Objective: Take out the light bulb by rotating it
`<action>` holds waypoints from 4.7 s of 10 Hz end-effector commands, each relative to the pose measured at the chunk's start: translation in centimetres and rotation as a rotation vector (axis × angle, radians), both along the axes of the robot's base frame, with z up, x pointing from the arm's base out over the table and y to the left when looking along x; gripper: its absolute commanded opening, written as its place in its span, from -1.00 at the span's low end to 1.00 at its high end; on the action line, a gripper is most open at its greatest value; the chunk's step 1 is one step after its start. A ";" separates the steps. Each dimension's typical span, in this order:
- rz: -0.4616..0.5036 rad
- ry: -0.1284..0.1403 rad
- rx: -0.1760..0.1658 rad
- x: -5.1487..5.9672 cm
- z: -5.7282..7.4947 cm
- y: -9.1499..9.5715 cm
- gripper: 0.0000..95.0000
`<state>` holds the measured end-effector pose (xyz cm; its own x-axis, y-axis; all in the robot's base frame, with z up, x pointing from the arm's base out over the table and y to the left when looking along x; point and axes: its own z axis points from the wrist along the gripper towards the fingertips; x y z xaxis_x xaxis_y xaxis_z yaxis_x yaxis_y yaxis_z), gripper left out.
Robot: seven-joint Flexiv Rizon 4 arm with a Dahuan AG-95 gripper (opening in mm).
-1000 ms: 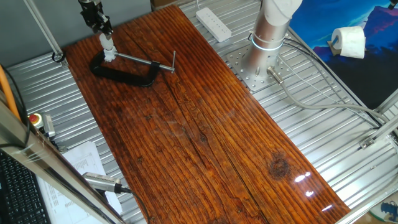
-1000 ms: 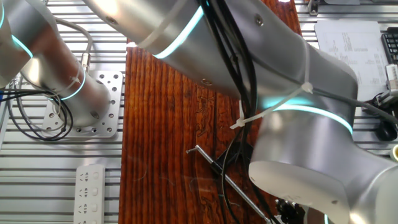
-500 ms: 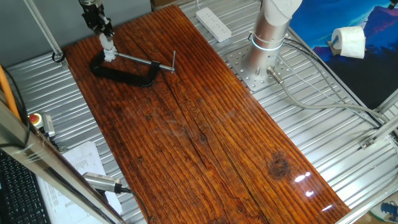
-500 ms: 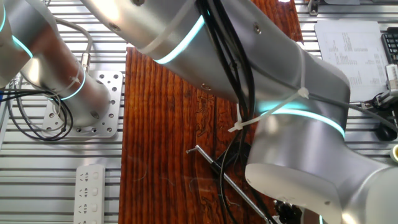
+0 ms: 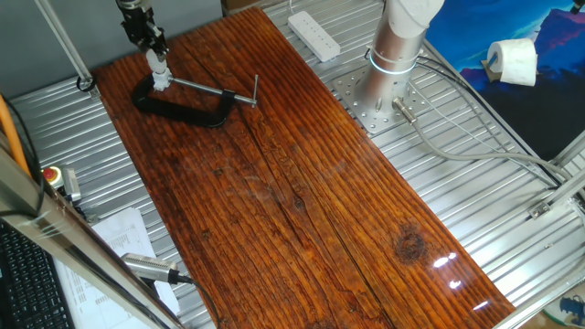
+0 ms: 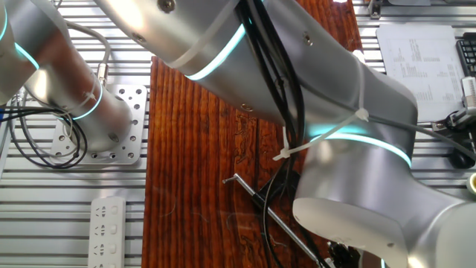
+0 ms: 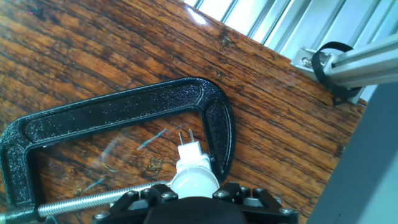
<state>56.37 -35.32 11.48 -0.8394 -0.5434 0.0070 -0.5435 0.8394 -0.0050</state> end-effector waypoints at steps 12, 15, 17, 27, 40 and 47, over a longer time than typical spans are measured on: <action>0.281 0.037 0.007 0.0 -0.1 0.0 -0.60; 0.378 0.041 -0.007 -0.1 -0.2 0.0 -0.60; 0.426 0.044 -0.012 -0.1 -0.2 0.0 -0.60; 0.698 0.054 -0.018 -0.1 -0.2 0.2 -0.60; 0.974 0.065 -0.035 0.0 -0.5 0.9 -0.60; 1.104 0.067 -0.026 0.0 -0.5 0.9 -0.20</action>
